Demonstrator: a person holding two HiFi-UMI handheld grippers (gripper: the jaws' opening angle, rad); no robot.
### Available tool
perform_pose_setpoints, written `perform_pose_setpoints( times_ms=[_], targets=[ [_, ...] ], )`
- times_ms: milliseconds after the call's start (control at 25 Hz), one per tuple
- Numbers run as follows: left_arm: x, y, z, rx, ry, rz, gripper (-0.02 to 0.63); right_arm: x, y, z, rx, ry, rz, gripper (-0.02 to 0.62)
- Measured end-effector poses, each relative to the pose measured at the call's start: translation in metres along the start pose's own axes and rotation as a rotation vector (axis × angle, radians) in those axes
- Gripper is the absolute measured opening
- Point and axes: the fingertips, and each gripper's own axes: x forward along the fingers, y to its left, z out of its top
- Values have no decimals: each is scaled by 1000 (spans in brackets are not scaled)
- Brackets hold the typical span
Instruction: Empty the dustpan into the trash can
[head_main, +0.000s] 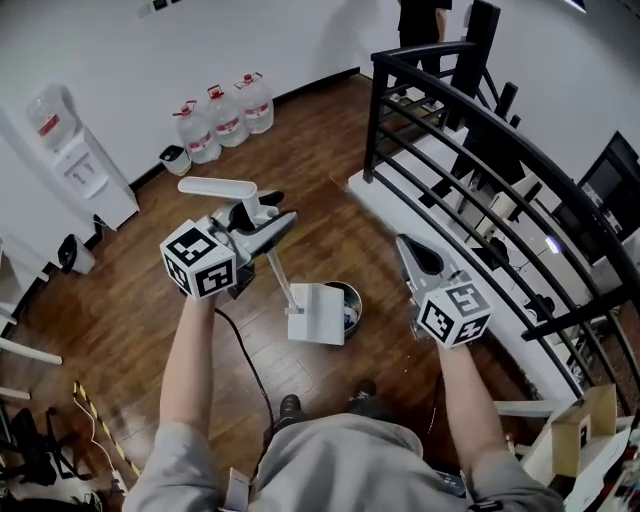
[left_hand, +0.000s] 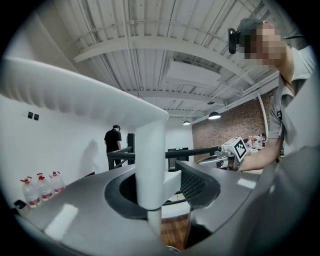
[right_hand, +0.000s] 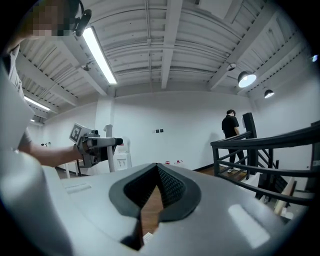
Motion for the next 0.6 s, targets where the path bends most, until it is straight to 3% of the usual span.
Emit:
perform_pose_setpoints(
  times_ms=[280, 600],
  targets=[
    [-74, 14, 14, -1, -58, 49, 169, 12, 87, -2, -25, 0, -40, 0],
    [-147, 41, 29, 10, -129, 184, 165, 9, 147, -12, -32, 0, -110, 0]
  ],
)
